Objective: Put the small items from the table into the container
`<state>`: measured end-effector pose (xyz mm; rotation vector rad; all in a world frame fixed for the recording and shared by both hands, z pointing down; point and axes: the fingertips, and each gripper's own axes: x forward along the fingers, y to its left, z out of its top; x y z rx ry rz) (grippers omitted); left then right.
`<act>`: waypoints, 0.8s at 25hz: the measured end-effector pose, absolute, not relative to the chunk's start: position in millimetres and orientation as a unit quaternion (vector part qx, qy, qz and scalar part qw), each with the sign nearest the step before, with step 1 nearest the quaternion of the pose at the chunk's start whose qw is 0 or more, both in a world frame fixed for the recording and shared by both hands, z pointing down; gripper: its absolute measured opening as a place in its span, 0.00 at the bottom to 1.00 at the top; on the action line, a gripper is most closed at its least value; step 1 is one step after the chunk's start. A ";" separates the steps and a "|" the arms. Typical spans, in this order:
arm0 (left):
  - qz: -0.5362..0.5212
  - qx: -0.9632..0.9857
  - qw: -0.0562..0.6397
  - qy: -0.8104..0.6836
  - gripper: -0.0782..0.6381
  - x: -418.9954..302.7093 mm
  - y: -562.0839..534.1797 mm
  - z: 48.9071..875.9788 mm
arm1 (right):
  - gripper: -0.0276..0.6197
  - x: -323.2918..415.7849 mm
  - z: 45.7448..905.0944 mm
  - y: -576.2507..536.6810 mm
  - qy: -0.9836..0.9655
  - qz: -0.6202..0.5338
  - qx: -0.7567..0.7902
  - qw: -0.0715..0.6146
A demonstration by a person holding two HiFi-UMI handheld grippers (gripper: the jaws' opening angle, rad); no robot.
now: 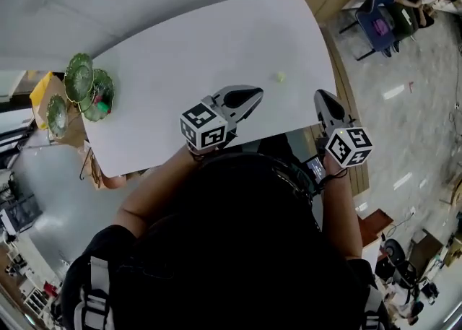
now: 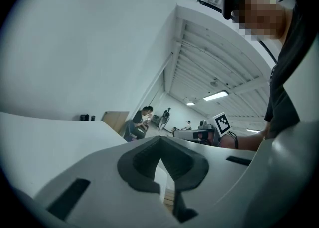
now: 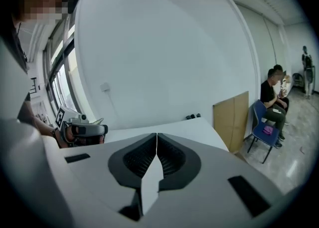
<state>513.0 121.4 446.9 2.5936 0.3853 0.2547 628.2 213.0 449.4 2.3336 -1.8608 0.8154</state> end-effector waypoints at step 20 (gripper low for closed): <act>0.040 0.946 0.271 -0.172 0.11 528.2 141.5 454.4 | 0.07 674.7 485.3 145.7 -0.806 0.296 0.498 0.117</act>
